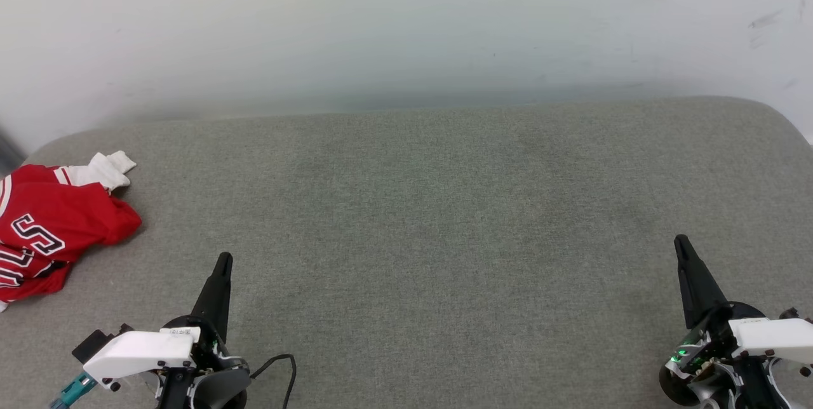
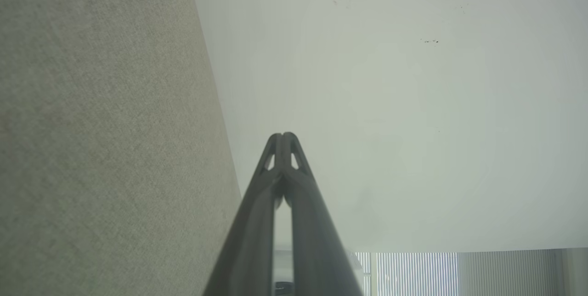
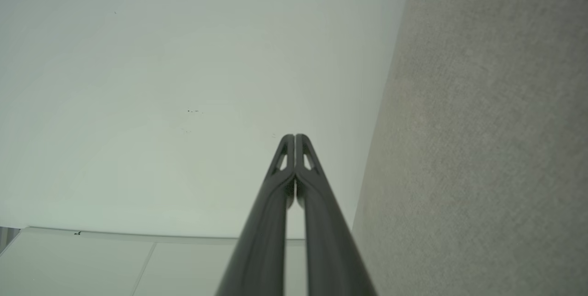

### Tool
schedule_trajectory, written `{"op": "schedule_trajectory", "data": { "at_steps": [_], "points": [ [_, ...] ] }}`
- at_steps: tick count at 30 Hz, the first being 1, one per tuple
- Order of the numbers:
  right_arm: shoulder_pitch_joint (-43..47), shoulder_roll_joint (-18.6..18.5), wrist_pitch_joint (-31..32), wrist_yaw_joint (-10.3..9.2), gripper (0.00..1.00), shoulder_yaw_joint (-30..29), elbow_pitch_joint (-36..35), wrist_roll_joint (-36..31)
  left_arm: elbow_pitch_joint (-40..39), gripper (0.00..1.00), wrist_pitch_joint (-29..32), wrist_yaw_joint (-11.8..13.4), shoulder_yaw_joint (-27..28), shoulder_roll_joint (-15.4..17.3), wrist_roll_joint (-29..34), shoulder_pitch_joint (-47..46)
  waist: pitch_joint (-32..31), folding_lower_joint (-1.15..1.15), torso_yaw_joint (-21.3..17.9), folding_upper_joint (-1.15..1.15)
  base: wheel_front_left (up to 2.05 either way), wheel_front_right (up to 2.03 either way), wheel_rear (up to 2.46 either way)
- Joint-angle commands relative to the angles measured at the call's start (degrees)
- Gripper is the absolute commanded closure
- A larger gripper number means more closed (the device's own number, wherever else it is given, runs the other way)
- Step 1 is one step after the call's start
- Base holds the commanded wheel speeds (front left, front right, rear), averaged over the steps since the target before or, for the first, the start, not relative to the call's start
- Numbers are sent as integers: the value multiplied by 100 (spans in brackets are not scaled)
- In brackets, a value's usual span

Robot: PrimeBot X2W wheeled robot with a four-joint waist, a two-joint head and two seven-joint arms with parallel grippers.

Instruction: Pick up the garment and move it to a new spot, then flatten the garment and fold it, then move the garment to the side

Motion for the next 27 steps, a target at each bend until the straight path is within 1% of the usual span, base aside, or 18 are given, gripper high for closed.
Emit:
{"op": "schedule_trajectory", "data": {
  "at_steps": [1, 27],
  "points": [
    [-74, 18, 4, 0, 100, 3, 6, -25, 0, 100, 7, -15, 19, -8, 9, -44, 0, 0, 0, 0, 0, 0, 0],
    [-74, 18, 3, 0, 100, 4, 6, -25, -1, 100, 7, -15, 18, -8, 9, -44, 0, 0, 0, 0, 0, 0, 0]
  ]
}}
